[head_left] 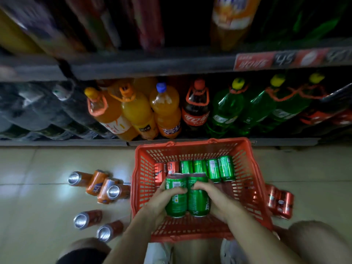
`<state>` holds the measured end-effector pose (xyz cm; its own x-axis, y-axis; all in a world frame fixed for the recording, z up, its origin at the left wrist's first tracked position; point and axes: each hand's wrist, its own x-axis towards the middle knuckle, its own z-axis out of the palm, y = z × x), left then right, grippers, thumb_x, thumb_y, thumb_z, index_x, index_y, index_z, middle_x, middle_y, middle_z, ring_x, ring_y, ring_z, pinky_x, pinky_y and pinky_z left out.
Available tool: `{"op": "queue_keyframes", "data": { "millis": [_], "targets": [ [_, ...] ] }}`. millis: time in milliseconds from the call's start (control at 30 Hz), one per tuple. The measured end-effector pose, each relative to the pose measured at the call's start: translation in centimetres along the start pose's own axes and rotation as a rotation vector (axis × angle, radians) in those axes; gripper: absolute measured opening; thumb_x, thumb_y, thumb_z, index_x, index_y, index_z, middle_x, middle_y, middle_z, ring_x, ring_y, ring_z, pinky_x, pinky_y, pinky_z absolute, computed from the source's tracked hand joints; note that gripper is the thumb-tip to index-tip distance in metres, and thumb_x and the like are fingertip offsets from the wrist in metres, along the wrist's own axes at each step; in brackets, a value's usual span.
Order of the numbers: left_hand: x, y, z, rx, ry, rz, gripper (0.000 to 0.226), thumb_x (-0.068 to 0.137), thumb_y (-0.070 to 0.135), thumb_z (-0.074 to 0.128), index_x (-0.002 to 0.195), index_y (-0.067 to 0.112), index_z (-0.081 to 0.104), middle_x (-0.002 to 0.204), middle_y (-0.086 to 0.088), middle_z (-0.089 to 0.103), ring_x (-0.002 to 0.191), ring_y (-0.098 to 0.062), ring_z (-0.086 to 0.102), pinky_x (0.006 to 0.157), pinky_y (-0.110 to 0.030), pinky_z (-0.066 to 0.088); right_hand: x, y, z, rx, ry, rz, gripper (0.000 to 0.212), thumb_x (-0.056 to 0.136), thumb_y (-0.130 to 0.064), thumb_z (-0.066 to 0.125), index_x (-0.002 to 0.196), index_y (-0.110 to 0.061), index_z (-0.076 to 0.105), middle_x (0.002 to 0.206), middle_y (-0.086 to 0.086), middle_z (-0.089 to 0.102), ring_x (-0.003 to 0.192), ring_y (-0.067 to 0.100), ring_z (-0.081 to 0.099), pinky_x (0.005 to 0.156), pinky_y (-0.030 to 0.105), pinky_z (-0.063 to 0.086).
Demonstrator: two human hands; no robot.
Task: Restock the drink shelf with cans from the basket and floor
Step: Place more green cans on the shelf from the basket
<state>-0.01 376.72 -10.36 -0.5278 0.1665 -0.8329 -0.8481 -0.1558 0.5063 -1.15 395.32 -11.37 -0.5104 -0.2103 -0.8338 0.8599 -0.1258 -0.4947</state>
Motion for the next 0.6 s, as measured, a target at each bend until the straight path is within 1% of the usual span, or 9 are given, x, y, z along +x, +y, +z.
{"op": "queue_keyframes", "data": {
  "millis": [67, 167, 200, 267, 333, 400, 433, 567, 600],
  "targets": [
    [-4.8, 3.6, 1.4, 0.003, 0.0, 0.063, 0.055, 0.079, 0.001, 0.08, 0.129, 0.021, 0.066, 0.113, -0.016, 0.078, 0.105, -0.038, 0.075, 0.089, -0.056, 0.061, -5.0, -3.5, 1.7, 0.0, 0.01, -0.06, 0.057, 0.067, -0.021, 0.078, 0.123, -0.013, 0.068, 0.117, 0.021, 0.074, 0.102, 0.036, 0.073, 0.091, 0.054, 0.058],
    [-13.5, 10.6, 4.0, 0.034, 0.011, 0.17, 0.054, 0.08, 0.0, 0.08, 0.128, 0.02, 0.066, 0.111, -0.013, 0.079, 0.103, -0.035, 0.075, 0.092, -0.053, 0.061, -13.7, -10.2, 4.6, -0.021, -0.036, -0.194, 0.059, 0.068, -0.021, 0.077, 0.127, -0.019, 0.067, 0.121, 0.019, 0.073, 0.113, 0.037, 0.07, 0.101, 0.058, 0.053],
    [-16.6, 13.3, 4.8, 0.041, 0.011, 0.208, 0.055, 0.079, 0.001, 0.082, 0.127, 0.022, 0.066, 0.112, -0.013, 0.079, 0.105, -0.035, 0.075, 0.094, -0.056, 0.06, -16.8, -12.9, 5.7, -0.028, -0.042, -0.24, 0.06, 0.067, -0.021, 0.076, 0.126, -0.021, 0.068, 0.12, 0.016, 0.074, 0.113, 0.035, 0.07, 0.101, 0.057, 0.054],
    [-23.3, 19.0, 6.7, 0.045, -0.006, 0.298, 0.065, 0.07, 0.008, 0.089, 0.129, 0.024, 0.065, 0.115, -0.013, 0.078, 0.109, -0.037, 0.074, 0.098, -0.059, 0.058, -23.5, -18.6, 7.9, -0.044, -0.054, -0.33, 0.055, 0.066, -0.021, 0.075, 0.12, -0.024, 0.07, 0.113, 0.009, 0.077, 0.108, 0.03, 0.072, 0.095, 0.051, 0.058],
    [-30.2, 24.9, 8.7, 0.064, -0.02, 0.402, 0.074, 0.064, 0.012, 0.089, 0.132, 0.024, 0.063, 0.116, -0.011, 0.079, 0.107, -0.033, 0.075, 0.096, -0.054, 0.059, -30.6, -24.6, 10.3, -0.071, -0.053, -0.422, 0.054, 0.064, -0.021, 0.076, 0.117, -0.026, 0.07, 0.112, 0.007, 0.077, 0.11, 0.029, 0.071, 0.097, 0.05, 0.057],
    [-37.4, 30.7, 10.9, 0.078, -0.04, 0.521, 0.073, 0.064, 0.012, 0.085, 0.132, 0.028, 0.063, 0.114, -0.006, 0.08, 0.104, -0.027, 0.077, 0.091, -0.048, 0.061, -37.7, -30.3, 12.8, -0.106, -0.059, -0.525, 0.055, 0.065, -0.023, 0.078, 0.119, -0.029, 0.069, 0.117, 0.006, 0.076, 0.115, 0.028, 0.07, 0.103, 0.053, 0.054],
    [-41.0, 33.5, 12.0, 0.091, -0.046, 0.575, 0.074, 0.064, 0.012, 0.084, 0.132, 0.031, 0.063, 0.114, -0.003, 0.08, 0.104, -0.025, 0.077, 0.091, -0.046, 0.06, -41.5, -32.9, 14.0, -0.118, -0.063, -0.577, 0.054, 0.066, -0.023, 0.077, 0.119, -0.03, 0.069, 0.119, 0.005, 0.076, 0.116, 0.027, 0.069, 0.104, 0.051, 0.053],
    [-54.1, 42.6, 15.4, 0.135, -0.076, 0.743, 0.09, 0.057, 0.023, 0.091, 0.14, 0.037, 0.058, 0.123, 0.0, 0.077, 0.114, -0.026, 0.074, 0.098, -0.053, 0.057, -55.4, -41.9, 18.3, -0.158, -0.092, -0.757, 0.052, 0.074, -0.015, 0.076, 0.123, -0.029, 0.066, 0.116, -0.001, 0.077, 0.112, 0.021, 0.071, 0.098, 0.044, 0.056],
    [-57.6, 44.8, 16.4, 0.15, -0.087, 0.796, 0.091, 0.059, 0.024, 0.09, 0.142, 0.039, 0.056, 0.125, 0.002, 0.076, 0.115, -0.024, 0.073, 0.098, -0.052, 0.057, -58.8, -44.1, 19.3, -0.171, -0.102, -0.811, 0.054, 0.073, -0.015, 0.076, 0.124, -0.029, 0.066, 0.116, -0.002, 0.077, 0.111, 0.02, 0.072, 0.097, 0.044, 0.056]
  ]
}}
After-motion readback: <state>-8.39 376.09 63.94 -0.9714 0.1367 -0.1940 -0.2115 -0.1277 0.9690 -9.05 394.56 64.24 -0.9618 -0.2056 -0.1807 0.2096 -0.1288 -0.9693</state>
